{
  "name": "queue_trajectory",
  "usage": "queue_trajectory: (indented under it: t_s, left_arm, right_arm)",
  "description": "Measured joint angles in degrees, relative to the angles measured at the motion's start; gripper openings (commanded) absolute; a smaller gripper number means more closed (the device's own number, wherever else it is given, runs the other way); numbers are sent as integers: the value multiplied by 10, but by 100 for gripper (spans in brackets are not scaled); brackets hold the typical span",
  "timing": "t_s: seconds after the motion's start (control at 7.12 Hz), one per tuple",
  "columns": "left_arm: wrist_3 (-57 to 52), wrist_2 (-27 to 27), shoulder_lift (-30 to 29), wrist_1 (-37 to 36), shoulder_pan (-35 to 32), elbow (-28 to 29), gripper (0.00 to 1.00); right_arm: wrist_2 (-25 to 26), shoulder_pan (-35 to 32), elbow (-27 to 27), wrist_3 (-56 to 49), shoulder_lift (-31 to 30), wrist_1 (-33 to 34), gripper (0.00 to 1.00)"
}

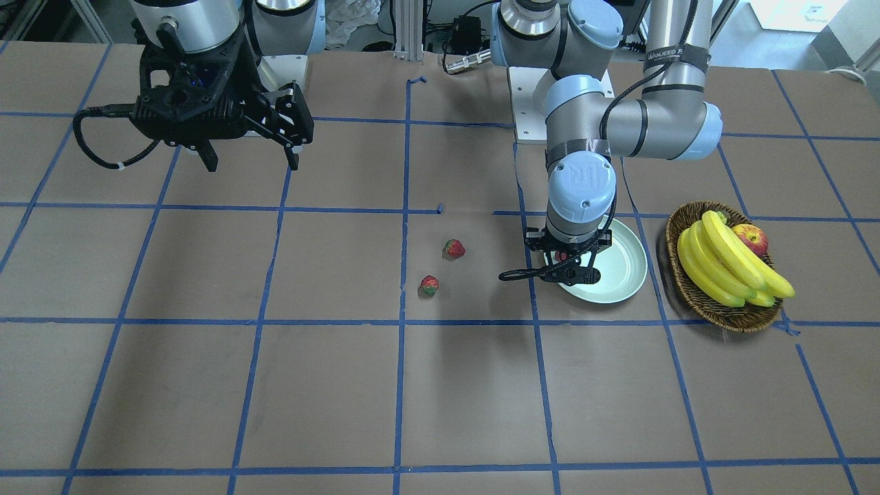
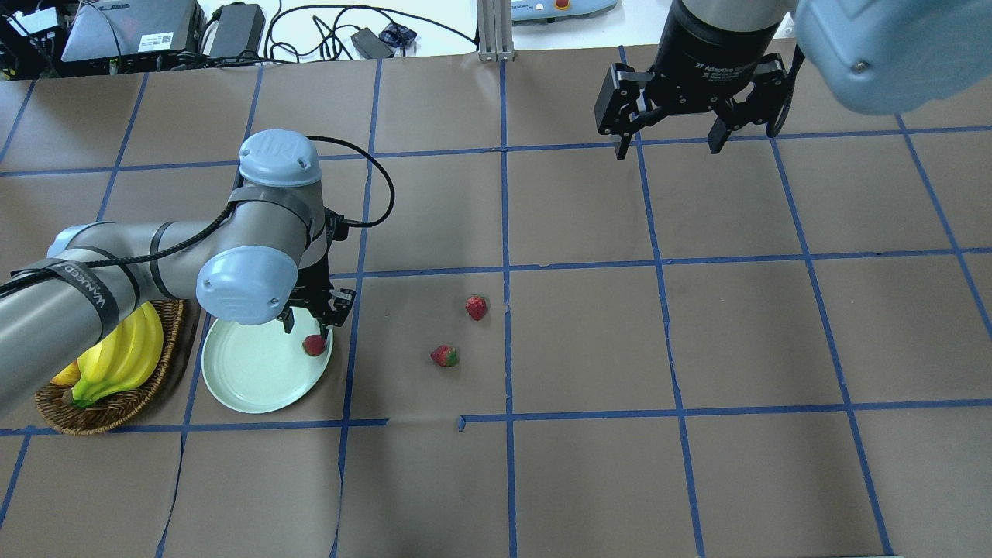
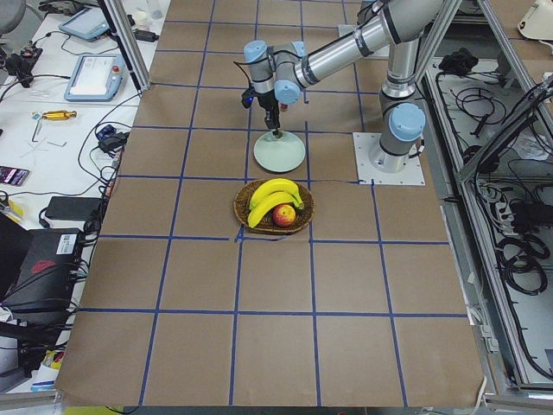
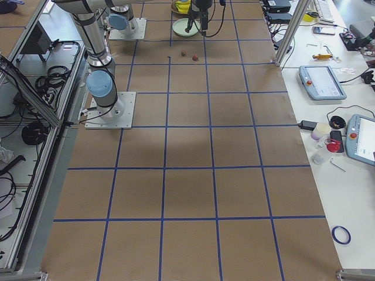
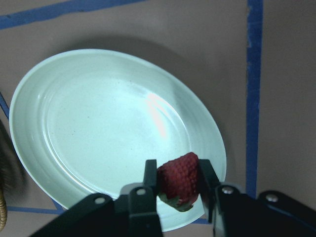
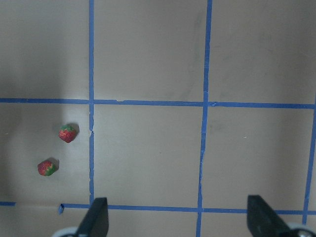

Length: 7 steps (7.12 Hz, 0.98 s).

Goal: Collect all strawberries into plate
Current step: 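Lower the strawberry onto the plate and open the left gripper, then reach the left gripper to the next strawberry and grasp it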

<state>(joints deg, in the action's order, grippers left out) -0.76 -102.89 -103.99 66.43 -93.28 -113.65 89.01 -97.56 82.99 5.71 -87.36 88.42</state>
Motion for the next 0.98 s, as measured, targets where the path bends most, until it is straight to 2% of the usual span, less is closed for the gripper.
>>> queue_trajectory:
  t_s: [0.14,0.56,0.98]
  left_arm:
    - [39,8,-2,-5,-31,8,100]
    - [180,83,-25,-30,-128,33,96]
    - [212,118,-45,-93,-156,5,71]
  right_arm:
    - [0,0,0,0,0,0,100]
    - [-1,-1,0,0,0,0,100]
    - [-2,-1,1,1,0,0,100]
